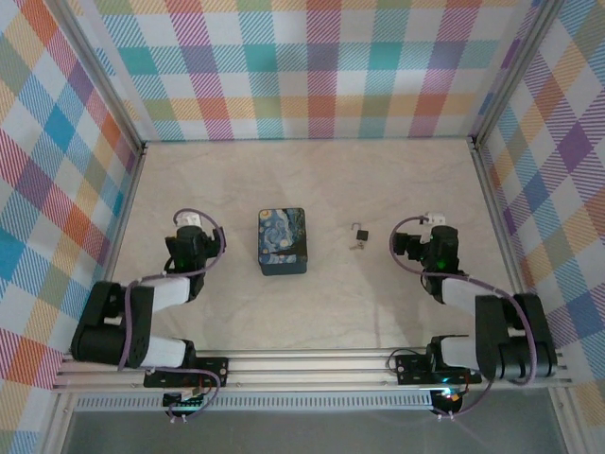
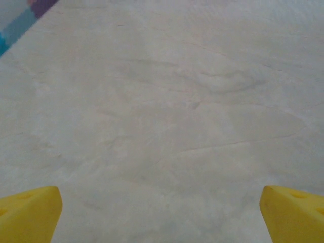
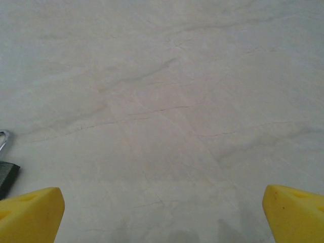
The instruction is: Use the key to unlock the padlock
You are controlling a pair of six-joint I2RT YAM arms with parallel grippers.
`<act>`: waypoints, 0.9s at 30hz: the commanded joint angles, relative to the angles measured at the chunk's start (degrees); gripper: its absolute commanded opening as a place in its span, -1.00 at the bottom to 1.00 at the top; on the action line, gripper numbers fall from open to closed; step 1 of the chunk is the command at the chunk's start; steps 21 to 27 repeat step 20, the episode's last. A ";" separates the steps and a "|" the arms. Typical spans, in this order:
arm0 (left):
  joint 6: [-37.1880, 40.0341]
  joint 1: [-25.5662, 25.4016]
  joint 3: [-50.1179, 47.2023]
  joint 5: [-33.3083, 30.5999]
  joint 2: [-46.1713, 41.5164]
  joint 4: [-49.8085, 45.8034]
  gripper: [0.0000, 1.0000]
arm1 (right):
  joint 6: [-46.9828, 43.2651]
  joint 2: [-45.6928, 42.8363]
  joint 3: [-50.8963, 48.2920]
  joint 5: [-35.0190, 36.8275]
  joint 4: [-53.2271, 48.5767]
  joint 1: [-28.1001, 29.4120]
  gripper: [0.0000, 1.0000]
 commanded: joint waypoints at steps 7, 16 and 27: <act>1.95 2.05 2.67 9.34 7.05 8.68 1.00 | -0.32 10.60 4.13 -3.26 15.61 -1.97 1.00; 2.09 1.83 2.82 9.30 7.13 8.31 1.00 | 0.41 10.66 4.45 -1.88 14.48 -2.01 0.99; 2.12 1.81 2.64 9.40 7.11 8.82 1.00 | 0.38 10.67 4.50 -1.94 14.55 -2.06 0.99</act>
